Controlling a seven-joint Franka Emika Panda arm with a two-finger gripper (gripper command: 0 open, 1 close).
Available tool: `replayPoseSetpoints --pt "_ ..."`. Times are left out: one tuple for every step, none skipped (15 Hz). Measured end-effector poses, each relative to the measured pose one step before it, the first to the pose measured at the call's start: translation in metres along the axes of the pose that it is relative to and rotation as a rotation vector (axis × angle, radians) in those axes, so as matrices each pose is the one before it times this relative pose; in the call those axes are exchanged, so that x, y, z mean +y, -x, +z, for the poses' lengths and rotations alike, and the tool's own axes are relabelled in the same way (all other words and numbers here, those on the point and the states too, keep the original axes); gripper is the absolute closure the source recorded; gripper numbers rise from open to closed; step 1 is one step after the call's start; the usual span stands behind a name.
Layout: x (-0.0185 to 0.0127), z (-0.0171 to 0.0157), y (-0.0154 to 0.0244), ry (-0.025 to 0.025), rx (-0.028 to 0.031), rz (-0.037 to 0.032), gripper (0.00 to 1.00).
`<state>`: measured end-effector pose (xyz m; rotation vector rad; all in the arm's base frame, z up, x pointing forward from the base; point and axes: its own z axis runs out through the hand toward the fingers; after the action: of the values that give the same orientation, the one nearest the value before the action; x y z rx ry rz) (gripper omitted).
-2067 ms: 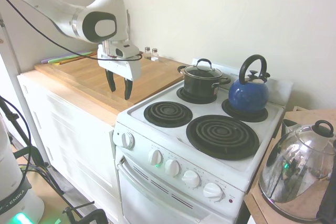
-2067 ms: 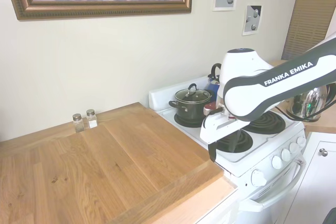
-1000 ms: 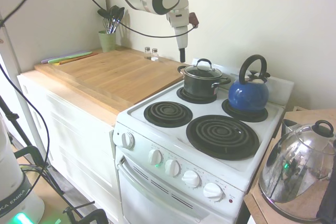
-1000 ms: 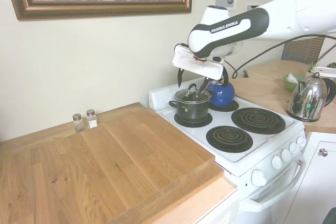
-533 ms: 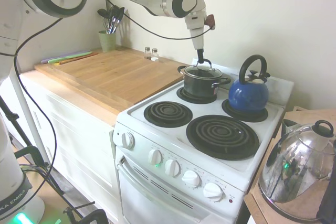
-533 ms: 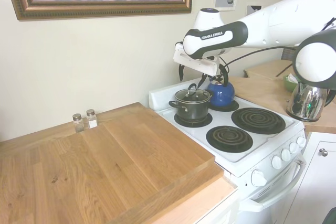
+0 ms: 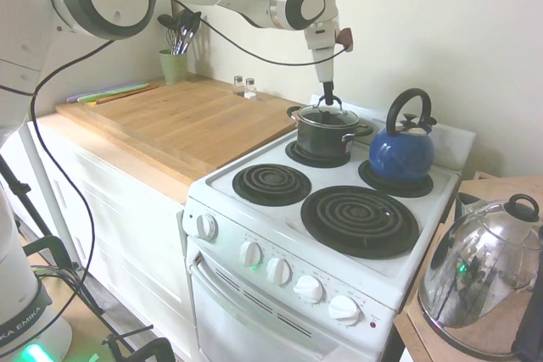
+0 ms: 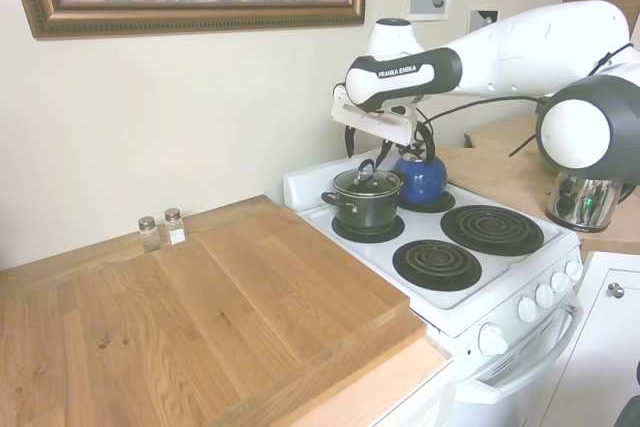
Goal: Uncover the lid of the pot
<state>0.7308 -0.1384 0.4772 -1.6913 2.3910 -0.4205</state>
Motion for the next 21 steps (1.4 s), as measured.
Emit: replayPoseSetpoints --pt "-0.00045 0.00221 0.00045 0.00383 0.00108 -0.00039 1.0" --pt "0.0004 0.00314 0.00068 0.00594 0.00123 -0.00087 1.0" --pt "0.0005 0.00344 0.0006 0.00559 0.00122 -0.00057 1.0" --pt "0.00023 0.00347 0.00019 0.00449 0.00131 0.00031 1.0" --pt "0.00006 0.00223 -0.0003 0.00267 0.00093 0.00123 1.0" --pt "0.00001 0.00176 -0.00088 0.00223 0.00049 0.00173 1.0" --pt "-0.00029 0.0009 -0.00163 0.0015 0.00058 0.00246 1.0" --pt "-0.00075 0.00028 -0.00156 0.00044 0.00033 0.00257 1.0" --pt "-0.00093 0.00053 -0.00101 0.00028 0.00032 0.00182 1.0" --pt "-0.00059 0.00093 -0.00029 0.00227 0.00087 0.00044 1.0" --pt "-0.0006 0.00069 -0.00071 0.00339 0.00129 0.00092 1.0" --pt "-0.00066 -0.00012 -0.00076 0.00156 0.0008 0.00105 1.0" --pt "-0.00082 -0.00005 -0.00004 -0.00065 0.0 0.00036 1.0" --pt "-0.00138 0.00043 0.00037 -0.0028 0.00005 -0.00024 1.0" --pt "-0.00135 0.0003 0.00059 -0.00298 0.0001 -0.00062 1.0" --pt "-0.00078 0.00037 0.0 -0.00144 0.00021 0.00008 1.0" --pt "-0.00029 0.00001 -0.00006 -0.00056 -0.00011 0.00023 1.0" --pt "-0.00008 -0.00019 0.00018 -0.00019 -0.00026 -0.00009 1.0" --pt "-0.00009 -0.00013 0.00004 -0.00003 -0.00074 0.00046 1.0" --pt "-0.00033 -0.00042 -0.00066 0.00004 -0.00205 0.00249 1.0" --pt "-0.00077 -0.00108 -0.00109 -0.00083 -0.0038 0.00427 1.0"
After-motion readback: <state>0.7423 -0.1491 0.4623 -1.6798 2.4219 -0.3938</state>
